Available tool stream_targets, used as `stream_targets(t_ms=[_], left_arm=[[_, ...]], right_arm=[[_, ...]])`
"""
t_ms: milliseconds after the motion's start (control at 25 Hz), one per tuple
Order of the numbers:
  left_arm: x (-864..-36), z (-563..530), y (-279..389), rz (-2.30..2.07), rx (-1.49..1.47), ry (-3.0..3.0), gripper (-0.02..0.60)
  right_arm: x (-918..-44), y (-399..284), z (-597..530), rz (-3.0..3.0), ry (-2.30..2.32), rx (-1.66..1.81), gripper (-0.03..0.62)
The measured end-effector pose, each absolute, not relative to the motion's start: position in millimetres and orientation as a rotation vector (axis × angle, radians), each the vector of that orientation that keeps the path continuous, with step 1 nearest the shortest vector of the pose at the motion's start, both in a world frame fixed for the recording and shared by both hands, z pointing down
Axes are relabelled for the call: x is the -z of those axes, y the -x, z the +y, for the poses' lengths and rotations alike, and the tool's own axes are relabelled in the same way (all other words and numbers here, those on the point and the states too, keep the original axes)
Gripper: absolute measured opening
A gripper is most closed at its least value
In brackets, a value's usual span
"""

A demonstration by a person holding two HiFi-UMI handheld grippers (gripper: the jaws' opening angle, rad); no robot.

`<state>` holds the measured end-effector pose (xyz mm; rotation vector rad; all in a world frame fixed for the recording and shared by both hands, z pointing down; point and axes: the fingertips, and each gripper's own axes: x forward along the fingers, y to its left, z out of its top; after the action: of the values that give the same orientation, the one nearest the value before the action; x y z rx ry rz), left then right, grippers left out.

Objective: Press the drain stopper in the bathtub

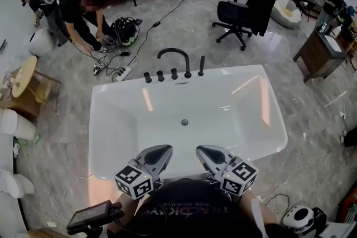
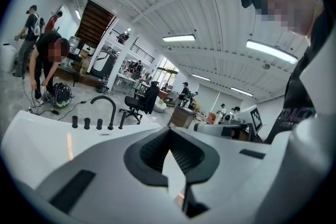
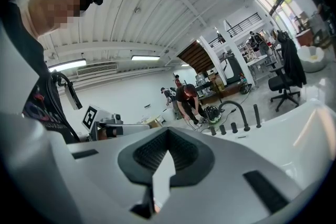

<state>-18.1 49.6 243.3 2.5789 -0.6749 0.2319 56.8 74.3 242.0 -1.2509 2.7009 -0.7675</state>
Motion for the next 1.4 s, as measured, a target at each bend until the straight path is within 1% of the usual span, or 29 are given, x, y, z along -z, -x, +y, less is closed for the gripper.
stream_targets(t_ms=[720, 1400], left_arm=[[-241.9, 37.2, 25.7, -0.687, -0.218, -2.575, 0.011], [-247.9, 39.2, 16.2, -0.691, -0.236, -2.574, 0.011]], right_arm=[[-242.6, -48.5, 61.1, 2.711, 1.247, 0.774, 0.015], [-249.6, -54.0, 62.5, 2.723, 1.225, 0.782, 0.015]])
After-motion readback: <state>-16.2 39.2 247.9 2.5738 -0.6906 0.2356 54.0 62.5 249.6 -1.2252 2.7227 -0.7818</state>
